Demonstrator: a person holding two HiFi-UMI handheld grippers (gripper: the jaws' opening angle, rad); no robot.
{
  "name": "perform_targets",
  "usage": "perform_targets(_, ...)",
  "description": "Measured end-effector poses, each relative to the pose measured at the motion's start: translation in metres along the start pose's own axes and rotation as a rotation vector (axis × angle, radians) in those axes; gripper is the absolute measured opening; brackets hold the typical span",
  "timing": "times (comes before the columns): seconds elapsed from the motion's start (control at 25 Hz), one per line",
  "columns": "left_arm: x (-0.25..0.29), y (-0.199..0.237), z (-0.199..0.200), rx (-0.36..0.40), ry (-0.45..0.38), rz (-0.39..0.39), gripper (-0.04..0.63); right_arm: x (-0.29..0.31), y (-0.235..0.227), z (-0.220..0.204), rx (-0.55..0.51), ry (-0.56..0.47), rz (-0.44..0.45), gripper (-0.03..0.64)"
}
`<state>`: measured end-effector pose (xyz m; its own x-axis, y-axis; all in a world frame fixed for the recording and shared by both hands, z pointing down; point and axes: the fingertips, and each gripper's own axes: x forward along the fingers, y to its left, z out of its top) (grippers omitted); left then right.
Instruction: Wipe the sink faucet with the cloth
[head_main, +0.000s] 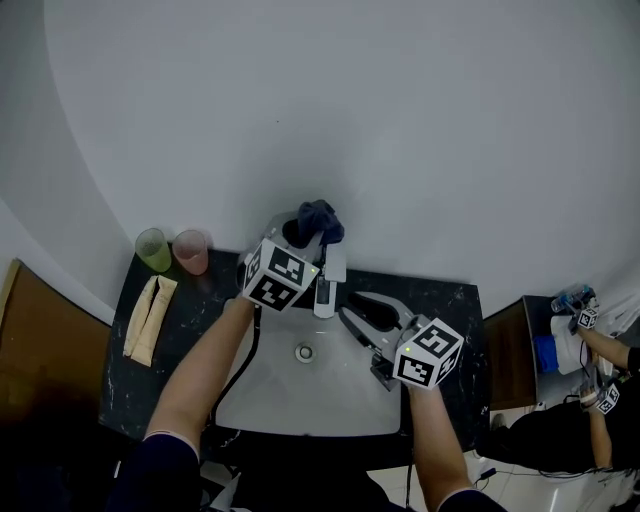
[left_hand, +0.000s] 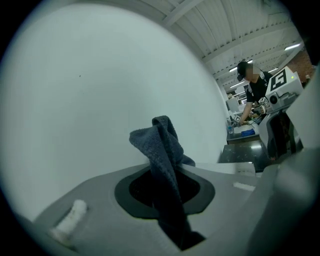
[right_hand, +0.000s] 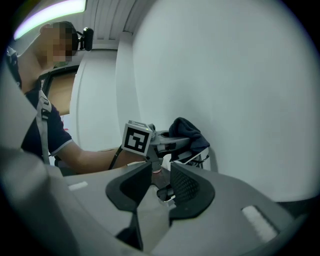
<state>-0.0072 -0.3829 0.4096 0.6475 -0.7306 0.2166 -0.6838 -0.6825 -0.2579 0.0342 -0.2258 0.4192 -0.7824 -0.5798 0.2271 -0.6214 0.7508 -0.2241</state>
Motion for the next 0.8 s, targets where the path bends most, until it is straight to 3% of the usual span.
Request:
perform_targets(0.48, 0.023, -0.018, -0.046, -0.001, 0.099, -0.121, 0.06, -0.002, -0.01, -0.017, 0.045, 0.021, -0.007, 0.118)
perform_targets(0.8, 0.031, -0.033, -0.094, -0.001, 0.221, -0.182, 0.058, -0.005, -0.012, -0.023, 0.063, 0.031, -0.011, 0.118)
